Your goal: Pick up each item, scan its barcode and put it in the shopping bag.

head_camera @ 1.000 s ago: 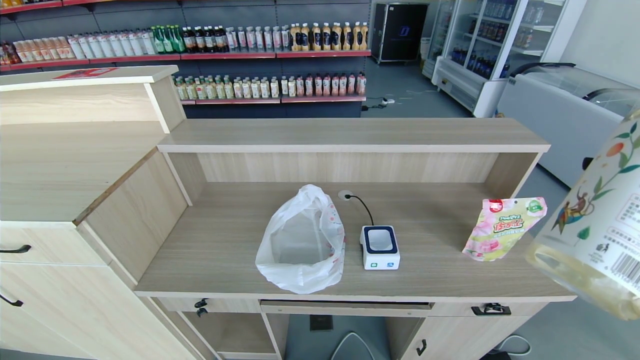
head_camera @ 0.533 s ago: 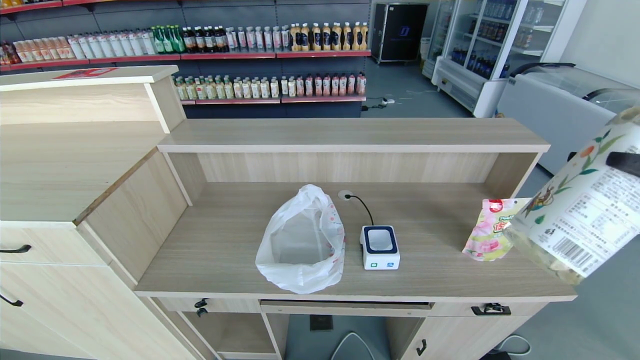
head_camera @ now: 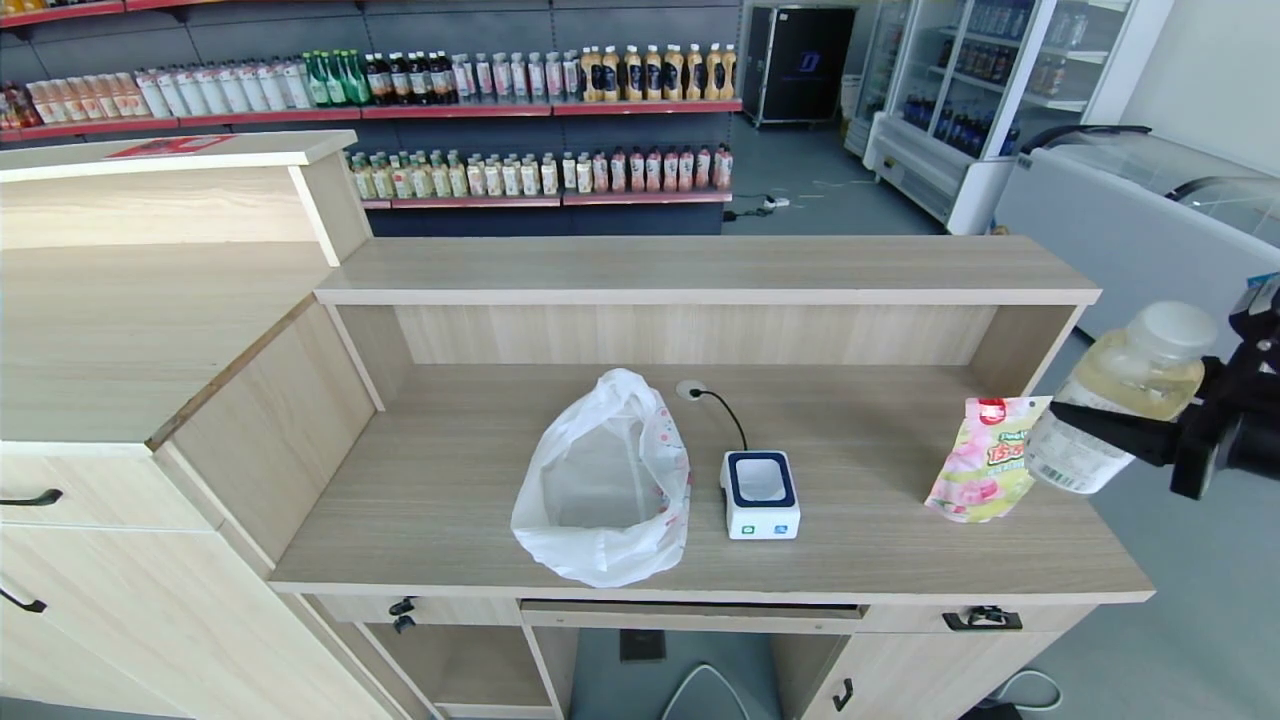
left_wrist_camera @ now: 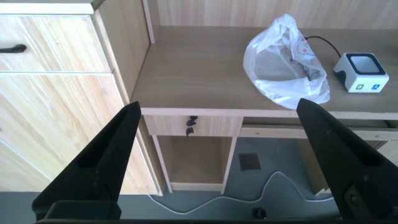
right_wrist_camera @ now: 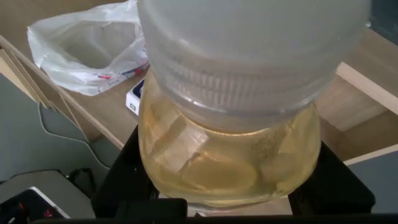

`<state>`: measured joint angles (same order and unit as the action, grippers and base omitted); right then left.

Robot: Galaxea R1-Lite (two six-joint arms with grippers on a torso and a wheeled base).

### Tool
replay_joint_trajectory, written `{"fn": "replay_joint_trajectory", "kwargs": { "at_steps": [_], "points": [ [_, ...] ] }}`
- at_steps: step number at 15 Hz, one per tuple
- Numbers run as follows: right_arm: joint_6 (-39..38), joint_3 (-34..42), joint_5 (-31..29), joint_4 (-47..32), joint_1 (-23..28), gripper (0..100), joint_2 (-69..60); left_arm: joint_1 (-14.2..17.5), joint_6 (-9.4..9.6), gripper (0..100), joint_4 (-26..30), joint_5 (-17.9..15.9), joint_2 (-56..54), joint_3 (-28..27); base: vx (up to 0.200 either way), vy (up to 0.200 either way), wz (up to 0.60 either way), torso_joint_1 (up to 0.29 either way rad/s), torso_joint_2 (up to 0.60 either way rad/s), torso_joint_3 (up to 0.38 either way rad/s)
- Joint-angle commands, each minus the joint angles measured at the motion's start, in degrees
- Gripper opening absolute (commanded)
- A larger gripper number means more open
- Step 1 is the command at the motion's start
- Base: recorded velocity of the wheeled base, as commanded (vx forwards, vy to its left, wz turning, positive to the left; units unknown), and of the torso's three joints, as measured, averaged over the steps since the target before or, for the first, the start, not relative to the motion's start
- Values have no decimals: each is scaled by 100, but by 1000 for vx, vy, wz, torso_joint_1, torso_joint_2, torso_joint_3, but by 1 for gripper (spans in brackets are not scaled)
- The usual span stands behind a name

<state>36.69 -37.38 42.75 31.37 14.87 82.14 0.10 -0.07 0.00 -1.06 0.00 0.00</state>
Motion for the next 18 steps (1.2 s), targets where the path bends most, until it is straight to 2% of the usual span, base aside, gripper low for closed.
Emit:
{"fn": "replay_joint_trajectory", "kwargs": {
  "at_steps": [1,5,7,8,9,10,16,18],
  "points": [
    [725,-50,-109,203,253,0,812,-1,-1,100,0,1,9,0,0,0,0,0,0,0],
    [3212,-235,23,950,464,0,1489,-1,-1,100,0,1,9,0,0,0,0,0,0,0],
    [4162,-437,655,1170,473,0,1726,-1,-1,100,0,1,9,0,0,0,0,0,0,0],
    [4504,-499,1139,1161,473,0,1832,-1,-1,100,0,1,0,0,0,0,0,0,0,0],
    [4715,-516,1350,1170,464,0,1885,-1,-1,100,0,1,9,0,0,0,0,0,0,0],
    [5322,-613,1675,1161,446,0,1946,-1,-1,100,0,1,9,0,0,0,0,0,0,0],
    [6377,-1211,2747,1214,95,0,2544,-1,-1,100,0,1,9,0,0,0,600,5,2,2],
    [6350,-1369,2694,1152,42,0,2755,-1,-1,100,0,1,9,0,0,0,300,4,-1,1]
  ]
}}
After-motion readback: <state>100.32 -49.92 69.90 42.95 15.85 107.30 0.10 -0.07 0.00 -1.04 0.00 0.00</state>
